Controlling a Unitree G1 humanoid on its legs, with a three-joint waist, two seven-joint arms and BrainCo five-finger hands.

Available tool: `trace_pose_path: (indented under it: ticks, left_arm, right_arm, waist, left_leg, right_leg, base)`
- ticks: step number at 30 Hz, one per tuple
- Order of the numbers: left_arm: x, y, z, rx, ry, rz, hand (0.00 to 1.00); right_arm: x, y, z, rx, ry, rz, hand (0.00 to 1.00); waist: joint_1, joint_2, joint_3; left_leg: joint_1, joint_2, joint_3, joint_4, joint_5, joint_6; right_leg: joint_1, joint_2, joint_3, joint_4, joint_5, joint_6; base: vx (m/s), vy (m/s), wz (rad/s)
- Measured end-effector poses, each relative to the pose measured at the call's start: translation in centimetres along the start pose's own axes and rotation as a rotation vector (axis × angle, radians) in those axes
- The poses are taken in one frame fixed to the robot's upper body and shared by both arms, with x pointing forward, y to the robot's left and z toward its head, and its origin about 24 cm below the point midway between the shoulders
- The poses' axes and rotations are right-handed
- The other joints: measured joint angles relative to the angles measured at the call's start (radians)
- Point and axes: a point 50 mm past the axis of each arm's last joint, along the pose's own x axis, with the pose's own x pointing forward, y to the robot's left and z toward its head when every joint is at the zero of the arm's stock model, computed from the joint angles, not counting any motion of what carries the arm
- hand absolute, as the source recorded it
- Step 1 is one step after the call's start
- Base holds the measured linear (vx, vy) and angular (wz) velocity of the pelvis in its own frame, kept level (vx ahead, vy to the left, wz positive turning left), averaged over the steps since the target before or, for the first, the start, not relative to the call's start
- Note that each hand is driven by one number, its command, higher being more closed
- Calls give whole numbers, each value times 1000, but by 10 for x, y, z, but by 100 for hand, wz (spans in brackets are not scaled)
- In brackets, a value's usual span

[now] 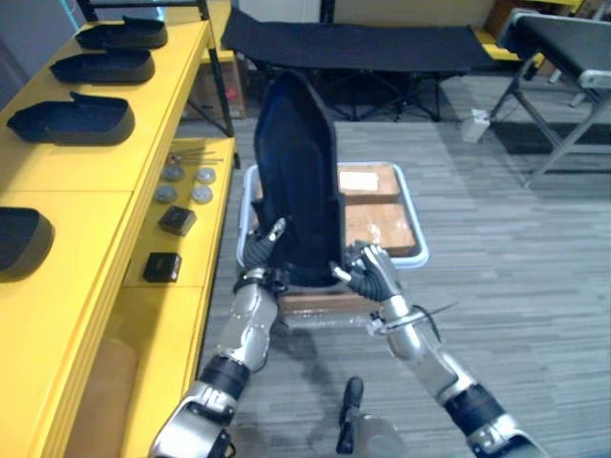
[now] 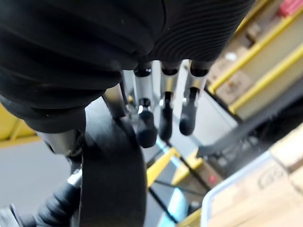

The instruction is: Walk over and take plastic housings, then place them on the shelf

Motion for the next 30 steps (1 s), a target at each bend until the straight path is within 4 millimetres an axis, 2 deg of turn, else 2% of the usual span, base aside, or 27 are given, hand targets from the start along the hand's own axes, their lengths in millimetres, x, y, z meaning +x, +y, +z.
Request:
trace_pose_path:
  ticks: [4, 6, 8, 10, 11, 14, 16, 17, 20, 21, 22, 23, 25, 27, 30]
  left_arm:
    - [-7, 7, 1, 113, -58, 96, 100]
    - [-10, 12, 2, 149, -81, 176, 100]
    - [-10, 17, 8, 170, -113, 236, 100]
    - [-10, 26, 18, 204, -170, 307, 100]
    - [-10, 27, 18, 205, -175, 314, 100]
    - [-13, 34, 25, 188, -208, 397, 100]
    - [-18, 42, 28, 164, -232, 456, 100]
    - [-20, 44, 28, 160, -239, 464, 100]
    - [-30, 53, 32, 137, -274, 488, 100]
    - [-36, 58, 36, 119, -300, 503, 100]
    - [-40, 60, 38, 107, -317, 508, 100]
    - [-42, 61, 40, 99, -326, 503, 100]
    - [-55, 65, 44, 54, -352, 482, 100]
    - [-61, 68, 42, 53, -349, 470, 100]
    - [-75, 77, 39, 50, -324, 471, 100]
  right_arm:
    - [32, -32, 35, 188, -111, -151, 0]
    - [49, -65, 48, 272, -168, -267, 0]
    - [51, -86, 56, 338, -201, -348, 0]
    - [47, -105, 55, 408, -199, -423, 0]
    - [46, -107, 54, 420, -193, -429, 0]
    - [25, -121, 34, 477, -94, -484, 0]
    - [-4, -122, 8, 516, 57, -525, 0]
    - [-11, -121, 2, 527, 95, -528, 0]
    - [-50, -108, -22, 579, 284, -562, 0]
    - [-73, -98, -34, 630, 386, -588, 0]
    - [-86, -91, -41, 655, 452, -608, 0]
    - [-95, -87, -46, 663, 496, -622, 0]
    - [-132, -67, -67, 700, 690, -689, 0]
    - [-149, -60, -75, 706, 771, -723, 0]
    - [-160, -61, -77, 700, 780, -759, 0]
  waist:
    - [1, 4, -25]
    - [4, 4, -27]
    - [3, 2, -36]
    - [1, 4, -44]
    - [1, 5, -46]
    - [-6, 24, -66]
    - [-16, 41, -78]
    - [-23, 44, -80]
    - [-34, 50, -83]
    - [-52, 50, -83]
    - [-58, 50, -84]
    - [-58, 50, -84]
    - [-57, 51, -84]
    - [-57, 51, -84]
    - [-56, 52, -84]
  left_leg:
    - [11, -5, 10, -1, -1, 2]
    - [36, -5, 10, -1, -6, 5]
    - [37, -6, 13, 1, -10, 8]
    - [50, -7, 27, -2, -11, 10]
    - [51, -6, 30, -2, -11, 10]
    - [57, -5, 46, -9, -15, 8]
    - [69, -5, 57, -22, -16, 6]
    - [71, -5, 58, -25, -16, 6]
    - [86, 0, 76, -37, -16, -1]
    - [85, 4, 76, -37, -18, -3]
    - [85, 3, 80, -40, -18, -3]
    - [85, 3, 87, -41, -18, -3]
    - [84, 2, 101, -45, -21, -3]
    - [83, 0, 101, -47, -21, -3]
    - [84, -3, 98, -50, -21, -3]
  right_leg:
    - [3, 2, 2, 0, 2, 3]
    - [31, 1, 2, 0, 2, 4]
    - [32, 0, 5, 0, 0, 6]
    - [33, 0, 14, -4, -15, 17]
    - [33, 1, 17, -4, -15, 17]
    - [31, 3, 27, -7, -18, 18]
    - [31, 5, 36, -5, -21, 18]
    - [30, 6, 37, -4, -21, 18]
    - [26, 16, 55, -1, -24, 17]
    - [24, 20, 55, 0, -26, 16]
    - [20, 20, 58, 0, -26, 16]
    - [15, 20, 62, 0, -26, 16]
    - [1, 21, 78, 0, -24, 16]
    - [0, 21, 78, 0, -23, 15]
    - [2, 17, 75, 0, -23, 15]
  base:
    - [43, 26, -2]
    - [16, 45, 2]
    - [-32, 33, -5]
    - [-47, 11, -15]
    - [-52, 4, -20]
    - [-4, 5, -12]
    - [46, 11, -11]
    - [60, 7, -6]
    - [74, 9, -18]
    - [54, 13, -7]
    - [49, 19, -8]
    - [22, 22, -18]
    - [26, 41, -19]
    - [11, 18, -3]
    - [10, 45, 3]
